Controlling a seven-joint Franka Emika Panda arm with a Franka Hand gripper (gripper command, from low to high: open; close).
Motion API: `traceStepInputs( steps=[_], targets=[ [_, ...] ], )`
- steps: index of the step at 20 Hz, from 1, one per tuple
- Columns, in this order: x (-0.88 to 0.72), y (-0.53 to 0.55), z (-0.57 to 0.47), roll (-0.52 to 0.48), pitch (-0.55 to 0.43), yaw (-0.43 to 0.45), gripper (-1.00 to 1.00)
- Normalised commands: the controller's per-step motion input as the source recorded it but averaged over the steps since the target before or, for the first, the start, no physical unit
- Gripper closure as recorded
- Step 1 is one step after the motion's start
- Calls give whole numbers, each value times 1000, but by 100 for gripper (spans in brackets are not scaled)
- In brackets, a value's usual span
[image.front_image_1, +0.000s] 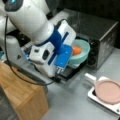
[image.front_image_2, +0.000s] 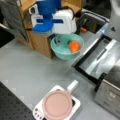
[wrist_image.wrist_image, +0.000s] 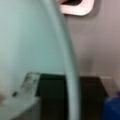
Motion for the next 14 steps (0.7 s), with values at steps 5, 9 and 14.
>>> traceStepInputs(
  steps=[5,9,14],
  targets=[
    [596,-430,260,-73,368,181,100],
    [633,-438,153,-125,363,172,100],
    [620,-425,97,-109,337,162,100]
  ],
)
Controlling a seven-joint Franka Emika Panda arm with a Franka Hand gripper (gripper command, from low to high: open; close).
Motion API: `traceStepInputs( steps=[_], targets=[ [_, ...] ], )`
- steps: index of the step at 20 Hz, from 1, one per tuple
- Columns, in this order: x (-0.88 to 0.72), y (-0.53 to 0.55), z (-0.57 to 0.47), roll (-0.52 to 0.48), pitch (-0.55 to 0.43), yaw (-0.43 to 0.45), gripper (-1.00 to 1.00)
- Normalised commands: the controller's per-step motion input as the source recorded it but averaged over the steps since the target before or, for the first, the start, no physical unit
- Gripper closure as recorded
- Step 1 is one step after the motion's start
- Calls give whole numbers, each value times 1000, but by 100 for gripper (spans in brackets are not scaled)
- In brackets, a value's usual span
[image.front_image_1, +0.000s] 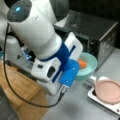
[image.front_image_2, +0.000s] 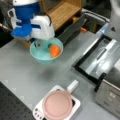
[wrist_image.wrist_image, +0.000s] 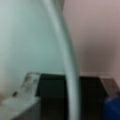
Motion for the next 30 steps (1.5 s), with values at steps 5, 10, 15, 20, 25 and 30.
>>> traceStepInputs(
  steps=[5,10,15,20,25,30],
  targets=[
    [586,-419,58,-85,304,158,100],
    [600,-436,-80,-94,293,161,100],
    [500,-366,-65,-91,260,194,100],
    [369,-231,-148,-100,207,210,100],
    [316,-142,-357,-80,146,211,100],
    [319,-124,-244,-75,140,196,100]
  ],
)
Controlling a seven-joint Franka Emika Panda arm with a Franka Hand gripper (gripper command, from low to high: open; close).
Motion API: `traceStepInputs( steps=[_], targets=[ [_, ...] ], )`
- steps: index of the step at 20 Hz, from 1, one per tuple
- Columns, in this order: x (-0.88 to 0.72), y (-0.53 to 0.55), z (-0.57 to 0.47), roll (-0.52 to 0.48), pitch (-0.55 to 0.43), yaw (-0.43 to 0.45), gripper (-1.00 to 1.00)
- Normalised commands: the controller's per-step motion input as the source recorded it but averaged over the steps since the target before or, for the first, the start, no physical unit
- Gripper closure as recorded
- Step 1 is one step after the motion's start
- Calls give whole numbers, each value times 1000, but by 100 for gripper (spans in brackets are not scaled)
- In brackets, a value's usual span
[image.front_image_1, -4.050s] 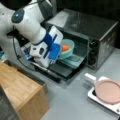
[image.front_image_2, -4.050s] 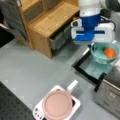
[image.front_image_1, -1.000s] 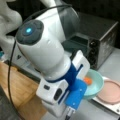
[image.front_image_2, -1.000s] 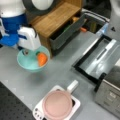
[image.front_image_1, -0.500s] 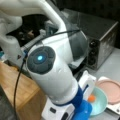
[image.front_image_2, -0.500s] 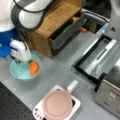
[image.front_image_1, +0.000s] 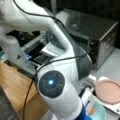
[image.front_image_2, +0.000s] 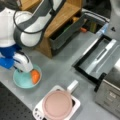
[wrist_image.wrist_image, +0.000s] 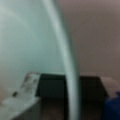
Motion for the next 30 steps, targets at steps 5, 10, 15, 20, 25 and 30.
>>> traceStepInputs(
  steps=[5,10,15,20,25,30],
  targets=[
    [287,-126,2,-47,84,194,100],
    [258,-89,12,-27,54,190,100],
    [271,-40,-58,-7,12,167,100],
    [250,-8,-11,3,39,144,-100],
    [235,-56,25,-8,37,141,-100],
    [197,-138,98,-17,66,165,-100]
  ],
)
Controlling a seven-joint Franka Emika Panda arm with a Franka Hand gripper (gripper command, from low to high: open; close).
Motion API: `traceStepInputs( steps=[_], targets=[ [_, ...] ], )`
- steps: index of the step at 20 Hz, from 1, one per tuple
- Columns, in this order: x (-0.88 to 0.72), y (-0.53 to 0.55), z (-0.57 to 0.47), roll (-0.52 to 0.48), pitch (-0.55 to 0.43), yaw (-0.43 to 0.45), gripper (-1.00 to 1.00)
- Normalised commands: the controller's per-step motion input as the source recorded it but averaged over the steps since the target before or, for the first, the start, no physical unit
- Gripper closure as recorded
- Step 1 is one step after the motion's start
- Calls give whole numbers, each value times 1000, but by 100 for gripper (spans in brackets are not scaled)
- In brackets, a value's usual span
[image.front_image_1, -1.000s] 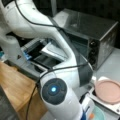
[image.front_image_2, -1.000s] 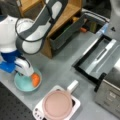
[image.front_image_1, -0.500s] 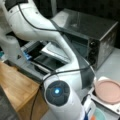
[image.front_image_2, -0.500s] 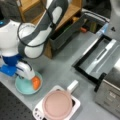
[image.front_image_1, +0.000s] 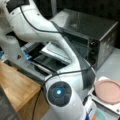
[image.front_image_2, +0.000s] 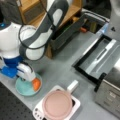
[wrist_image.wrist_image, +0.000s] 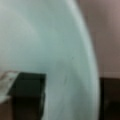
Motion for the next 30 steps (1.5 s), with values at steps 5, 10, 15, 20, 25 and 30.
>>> traceStepInputs(
  steps=[5,10,15,20,25,30],
  targets=[
    [189,-152,114,-18,74,179,-100],
    [196,-115,95,-22,79,174,-100],
    [193,-116,80,-33,85,176,-100],
    [196,-137,93,-37,97,183,-100],
    [210,-132,123,-33,108,184,-100],
    [222,-109,150,-40,119,178,-100]
  ],
)
